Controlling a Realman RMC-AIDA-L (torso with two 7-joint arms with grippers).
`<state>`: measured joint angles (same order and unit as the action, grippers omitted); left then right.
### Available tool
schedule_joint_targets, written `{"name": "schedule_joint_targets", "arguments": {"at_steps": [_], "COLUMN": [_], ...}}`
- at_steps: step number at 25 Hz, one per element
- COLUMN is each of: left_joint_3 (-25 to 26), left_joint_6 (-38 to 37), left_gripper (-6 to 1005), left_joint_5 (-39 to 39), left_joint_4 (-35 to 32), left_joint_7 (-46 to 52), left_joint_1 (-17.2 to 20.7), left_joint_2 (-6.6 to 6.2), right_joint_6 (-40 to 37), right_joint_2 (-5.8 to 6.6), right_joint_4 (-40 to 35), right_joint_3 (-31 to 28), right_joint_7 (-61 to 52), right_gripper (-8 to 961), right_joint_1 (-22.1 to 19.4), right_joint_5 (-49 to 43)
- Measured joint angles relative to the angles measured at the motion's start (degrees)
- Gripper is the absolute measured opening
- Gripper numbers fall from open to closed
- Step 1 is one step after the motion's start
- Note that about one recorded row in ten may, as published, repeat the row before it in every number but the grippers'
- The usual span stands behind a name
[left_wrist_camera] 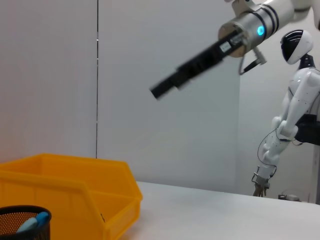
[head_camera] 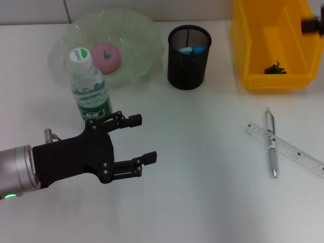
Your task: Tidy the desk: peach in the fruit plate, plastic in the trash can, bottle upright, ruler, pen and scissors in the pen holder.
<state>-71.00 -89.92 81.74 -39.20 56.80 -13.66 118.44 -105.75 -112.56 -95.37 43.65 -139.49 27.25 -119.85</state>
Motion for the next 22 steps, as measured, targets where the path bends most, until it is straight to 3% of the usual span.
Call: {"name": "schedule_joint_targets", "arguments": {"at_steps": [3, 5, 8, 11, 14, 15, 22], "left_joint_3": [0.1, 0.1, 0.15, 0.17, 0.17, 0.17, 0.17], "left_joint_6": [0.01, 0.01, 0.01, 0.08, 0.31, 0.38, 0.46], "left_gripper": [811, 811, 811, 811, 811, 811, 811], "left_joint_5": [0.01, 0.0, 0.0, 0.0, 0.0, 0.0, 0.0], "left_joint_4": [0.08, 0.09, 0.09, 0.13, 0.18, 0.18, 0.36], "left_joint_7": [0.2, 0.24, 0.25, 0.25, 0.25, 0.25, 0.31], "left_joint_1": [-0.27, -0.4, -0.4, -0.4, -0.53, -0.6, -0.99], "left_joint_2": [-0.05, -0.05, -0.05, -0.05, -0.05, -0.05, -0.05], "right_joint_6": [-5.07, -7.88, -7.9, -6.41, -3.64, -1.26, 5.3], "right_joint_2": [0.63, -0.03, -0.59, -2.14, -4.66, -6.27, -6.58], "right_joint_4": [0.08, 2.12, 3.83, 7.49, 10.39, 12.57, 19.24], "right_joint_3": [0.38, 3.09, 7.95, 15.88, 19.45, 21.51, 25.62], "right_joint_7": [-0.85, -0.24, 0.79, 2.18, 3.81, 5.46, 5.94], "right_gripper": [787, 787, 786, 785, 783, 783, 778], "right_joint_1": [3.58, 7.08, 7.8, 8.79, 9.56, 9.87, 10.81], "right_joint_5": [-5.64, -12.23, -16.08, -23.1, -29.06, -32.3, -33.68]}}
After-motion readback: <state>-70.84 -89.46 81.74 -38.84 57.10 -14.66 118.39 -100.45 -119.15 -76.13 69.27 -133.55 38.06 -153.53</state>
